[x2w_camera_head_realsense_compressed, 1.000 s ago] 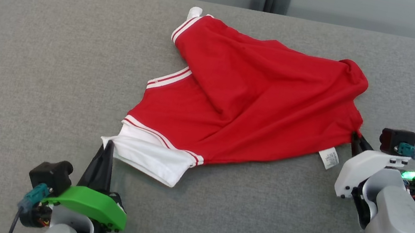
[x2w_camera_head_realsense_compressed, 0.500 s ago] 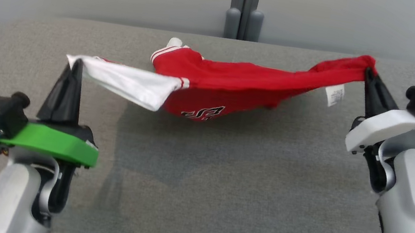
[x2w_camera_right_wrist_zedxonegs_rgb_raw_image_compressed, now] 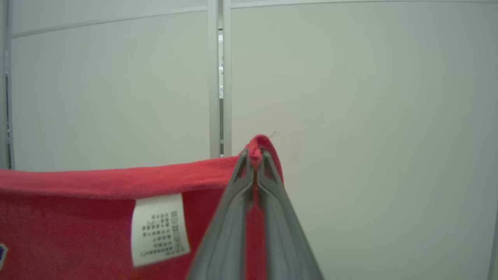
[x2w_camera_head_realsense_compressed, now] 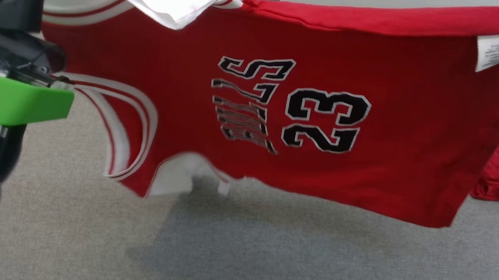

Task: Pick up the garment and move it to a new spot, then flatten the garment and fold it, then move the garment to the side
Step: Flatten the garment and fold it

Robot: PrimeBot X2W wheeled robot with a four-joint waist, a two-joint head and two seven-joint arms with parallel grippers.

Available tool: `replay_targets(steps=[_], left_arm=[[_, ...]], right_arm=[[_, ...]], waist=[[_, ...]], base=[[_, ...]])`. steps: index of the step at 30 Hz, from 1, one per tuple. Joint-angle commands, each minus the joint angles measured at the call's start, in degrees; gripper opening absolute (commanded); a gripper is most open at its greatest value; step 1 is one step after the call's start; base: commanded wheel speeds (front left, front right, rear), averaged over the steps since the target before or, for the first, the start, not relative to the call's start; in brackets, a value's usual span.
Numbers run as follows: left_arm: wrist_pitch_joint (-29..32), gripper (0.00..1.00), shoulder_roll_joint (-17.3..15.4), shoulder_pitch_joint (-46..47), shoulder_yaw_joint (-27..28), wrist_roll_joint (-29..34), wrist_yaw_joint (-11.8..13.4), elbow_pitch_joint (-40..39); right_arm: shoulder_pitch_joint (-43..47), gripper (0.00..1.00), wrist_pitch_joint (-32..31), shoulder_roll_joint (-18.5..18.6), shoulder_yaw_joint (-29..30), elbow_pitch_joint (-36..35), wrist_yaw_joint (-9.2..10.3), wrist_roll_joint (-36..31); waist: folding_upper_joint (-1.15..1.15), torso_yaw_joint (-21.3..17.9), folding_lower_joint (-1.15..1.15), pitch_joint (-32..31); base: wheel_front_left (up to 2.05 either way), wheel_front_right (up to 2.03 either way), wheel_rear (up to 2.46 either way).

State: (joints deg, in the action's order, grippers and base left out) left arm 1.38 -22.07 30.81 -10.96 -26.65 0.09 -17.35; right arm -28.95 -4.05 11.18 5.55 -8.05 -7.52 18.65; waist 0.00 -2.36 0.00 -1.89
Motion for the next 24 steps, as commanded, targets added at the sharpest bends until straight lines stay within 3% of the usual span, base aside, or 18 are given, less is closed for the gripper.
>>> replay_targets(steps=[1, 6, 12, 19, 24], left_arm=[[0.86, 0.0, -0.76, 1.94, 0.25, 0.57, 0.23, -1.42], [4.75, 0.0, -2.3, 7.11, -0.12, 0.63, -0.48, -4.64], [7.69, 0.0, -3.22, 10.58, -1.96, 0.5, -1.85, -2.3], [7.37, 0.0, -4.22, 16.31, -3.75, 2.52, -3.8, 5.58], [6.34, 0.0, -4.75, 27.16, -4.71, 5.25, -5.03, 14.51]], right_arm=[[1.13, 0.0, -1.39, -0.57, 0.9, -3.01, 0.07, -0.16], [2.62, 0.0, -6.31, -1.8, 3.96, -14.4, 0.07, -1.1], [3.59, 0.0, -9.77, -3.28, 5.3, -19.36, 0.07, -1.71], [-1.62, 0.0, -10.12, -5.26, 2.96, -13.22, 0.07, 1.33], [-15.12, 0.0, -6.54, -5.25, 0.27, -1.23, 0.07, -1.86]], waist=[[0.0, -0.3, 0.0, -0.11], [0.0, -0.6, 0.0, 0.41], [0.0, -0.7, 0.0, 2.89], [0.0, -1.2, 0.0, 11.14], [0.0, -2.08, 0.0, 18.61]], base=[[0.0, 0.0, 0.0], [0.0, 0.0, 0.0], [0.0, 0.0, 0.0], [0.0, 0.0, 0.0], [0.0, 0.0, 0.0]])
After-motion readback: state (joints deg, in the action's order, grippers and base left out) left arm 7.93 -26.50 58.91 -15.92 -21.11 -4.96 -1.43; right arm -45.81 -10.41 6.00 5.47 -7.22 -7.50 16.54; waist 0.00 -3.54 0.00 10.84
